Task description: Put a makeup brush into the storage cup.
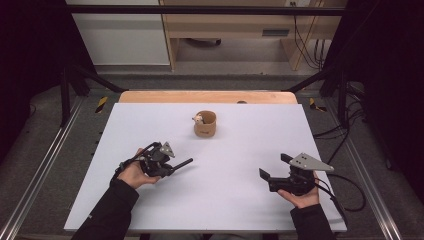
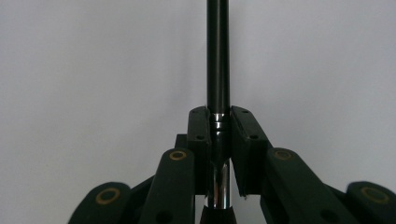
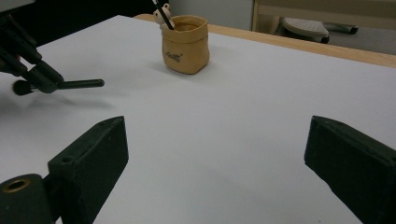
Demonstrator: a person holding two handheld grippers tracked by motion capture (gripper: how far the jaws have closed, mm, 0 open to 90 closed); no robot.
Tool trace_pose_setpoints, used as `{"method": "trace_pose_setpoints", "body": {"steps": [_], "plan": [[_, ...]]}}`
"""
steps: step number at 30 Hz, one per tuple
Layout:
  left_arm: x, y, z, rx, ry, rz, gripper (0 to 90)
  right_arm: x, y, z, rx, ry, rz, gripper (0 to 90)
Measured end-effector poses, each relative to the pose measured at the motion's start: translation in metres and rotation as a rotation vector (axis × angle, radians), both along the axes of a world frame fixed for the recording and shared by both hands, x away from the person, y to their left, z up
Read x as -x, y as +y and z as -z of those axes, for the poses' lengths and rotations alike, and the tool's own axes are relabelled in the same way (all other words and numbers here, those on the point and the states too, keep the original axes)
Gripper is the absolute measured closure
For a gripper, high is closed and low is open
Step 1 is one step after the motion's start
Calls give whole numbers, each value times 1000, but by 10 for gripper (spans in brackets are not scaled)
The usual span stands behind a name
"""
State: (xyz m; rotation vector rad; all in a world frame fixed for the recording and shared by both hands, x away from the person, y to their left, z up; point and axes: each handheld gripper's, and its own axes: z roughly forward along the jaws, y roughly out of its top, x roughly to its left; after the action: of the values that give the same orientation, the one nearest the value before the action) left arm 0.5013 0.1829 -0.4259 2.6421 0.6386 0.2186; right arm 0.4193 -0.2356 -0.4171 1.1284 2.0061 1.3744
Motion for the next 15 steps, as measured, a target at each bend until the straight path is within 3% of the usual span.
{"method": "trace_pose_setpoints", "body": {"steps": [15], "plan": [[24, -8, -14, 47, -35, 71, 786, -1, 7, -1, 33, 0, -24, 63]]}}
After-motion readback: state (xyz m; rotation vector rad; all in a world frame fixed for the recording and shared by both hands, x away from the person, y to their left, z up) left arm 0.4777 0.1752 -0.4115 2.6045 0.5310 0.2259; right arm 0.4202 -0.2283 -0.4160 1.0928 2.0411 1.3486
